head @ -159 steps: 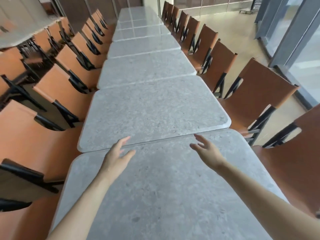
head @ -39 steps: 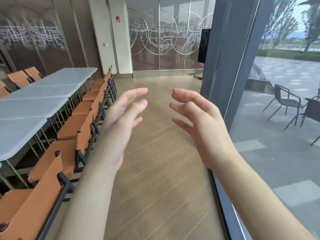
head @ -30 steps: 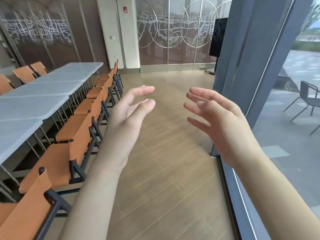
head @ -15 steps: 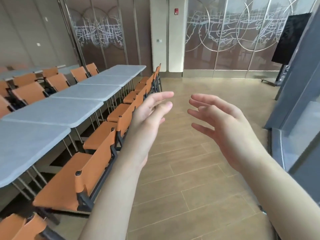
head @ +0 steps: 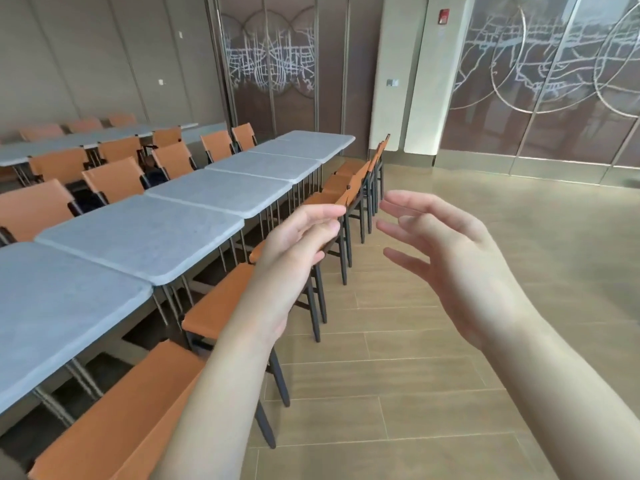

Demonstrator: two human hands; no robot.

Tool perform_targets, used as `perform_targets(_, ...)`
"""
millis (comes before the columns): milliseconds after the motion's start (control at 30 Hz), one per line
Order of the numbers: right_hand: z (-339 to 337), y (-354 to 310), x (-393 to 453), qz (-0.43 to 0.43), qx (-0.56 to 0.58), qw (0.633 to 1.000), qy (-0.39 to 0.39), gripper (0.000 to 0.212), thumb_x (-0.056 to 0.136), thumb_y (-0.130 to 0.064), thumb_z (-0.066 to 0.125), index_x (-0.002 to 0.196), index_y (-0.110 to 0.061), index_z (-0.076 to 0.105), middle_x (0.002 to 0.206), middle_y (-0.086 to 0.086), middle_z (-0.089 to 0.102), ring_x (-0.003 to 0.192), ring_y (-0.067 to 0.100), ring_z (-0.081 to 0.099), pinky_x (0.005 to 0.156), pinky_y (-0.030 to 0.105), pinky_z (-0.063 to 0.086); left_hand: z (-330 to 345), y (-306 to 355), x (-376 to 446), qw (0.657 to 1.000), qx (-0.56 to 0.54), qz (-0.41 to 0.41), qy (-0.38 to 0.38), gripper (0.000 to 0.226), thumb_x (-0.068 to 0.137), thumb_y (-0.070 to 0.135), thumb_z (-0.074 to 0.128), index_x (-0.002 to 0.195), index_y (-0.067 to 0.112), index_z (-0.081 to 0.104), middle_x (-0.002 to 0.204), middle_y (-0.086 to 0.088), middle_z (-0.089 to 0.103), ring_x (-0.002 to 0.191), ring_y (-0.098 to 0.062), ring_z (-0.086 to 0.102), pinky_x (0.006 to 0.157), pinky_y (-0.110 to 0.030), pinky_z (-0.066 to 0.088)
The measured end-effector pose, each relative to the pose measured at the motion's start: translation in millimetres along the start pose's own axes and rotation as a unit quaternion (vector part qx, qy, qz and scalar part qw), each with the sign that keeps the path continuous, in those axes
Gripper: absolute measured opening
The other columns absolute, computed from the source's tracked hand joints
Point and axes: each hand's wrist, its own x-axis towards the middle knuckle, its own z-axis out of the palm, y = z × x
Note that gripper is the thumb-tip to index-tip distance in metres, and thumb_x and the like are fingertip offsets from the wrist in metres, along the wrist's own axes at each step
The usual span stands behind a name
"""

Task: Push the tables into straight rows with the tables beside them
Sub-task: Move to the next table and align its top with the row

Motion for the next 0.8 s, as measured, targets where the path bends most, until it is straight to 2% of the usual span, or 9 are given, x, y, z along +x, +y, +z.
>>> perform_targets(233,-64.9,44.7,154.0,0.023,0.041,0.998,0.039,0.028,0.102,-0.014,0.051,0.111,-0.023,0.076,0.121,-0.004,0.074,0.109,0.012,0.072,0.101,0.044,0.054,51.1,-50.0,158.0,0.999,0.024,-0.014,-0.033,0.022,0.101,0.032,0.056,0.116,0.039,0.070,0.124,0.026,0.066,0.122,0.001,0.059,0.109,-0.038,0.045)
perform_targets(367,-121.9,75.6,236.3,0.022,0.035,0.998,0.052,0.029,0.103,-0.013,0.050,0.115,-0.023,0.074,0.122,-0.005,0.073,0.110,0.011,0.072,0.099,0.041,0.055,107.9,-84.0,249.1,0.999,0.016,-0.019,-0.035,0.033,0.101,0.029,0.055,0.133,0.040,0.054,0.128,0.022,0.066,0.120,0.001,0.061,0.107,-0.036,0.046)
perform_targets(467,-185.2,86.3,308.3,0.008,0.015,0.998,0.057,0.029,0.103,-0.013,0.050,0.116,-0.025,0.073,0.122,-0.005,0.073,0.111,0.012,0.071,0.101,0.044,0.054,161.6,-105.6,326.1,0.999,0.007,-0.005,-0.040,0.039,0.102,0.028,0.056,0.138,0.040,0.047,0.128,0.020,0.066,0.122,-0.002,0.061,0.107,-0.036,0.046)
perform_targets(567,-253.0,85.7,382.5,0.001,-0.031,0.998,0.052,0.027,0.102,-0.018,0.053,0.118,-0.030,0.072,0.122,-0.010,0.073,0.112,0.007,0.070,0.103,0.043,0.053,222.1,-117.0,408.3,0.999,0.007,0.014,-0.050,0.038,0.095,0.036,0.060,0.133,0.041,0.055,0.132,0.022,0.062,0.124,0.000,0.058,0.108,-0.036,0.046)
perform_targets(667,-314.0,89.4,451.6,0.004,-0.059,0.997,0.047,0.026,0.101,-0.020,0.056,0.119,-0.033,0.070,0.122,-0.012,0.072,0.113,0.005,0.068,0.105,0.043,0.052,282.9,-129.7,481.3,0.996,0.010,0.026,-0.080,0.027,0.096,0.035,0.061,0.122,0.039,0.067,0.129,0.024,0.063,0.123,0.002,0.058,0.109,-0.037,0.046)
perform_targets(800,-377.1,103.1,528.9,-0.009,-0.077,0.996,0.031,0.029,0.101,-0.020,0.058,0.124,-0.034,0.068,0.126,-0.016,0.070,0.122,0.004,0.063,0.108,0.044,0.050,338.2,-152.8,554.9,0.992,0.014,0.031,-0.123,0.034,0.089,0.037,0.056,0.121,0.036,0.068,0.134,0.021,0.062,0.125,-0.002,0.059,0.110,-0.042,0.046)
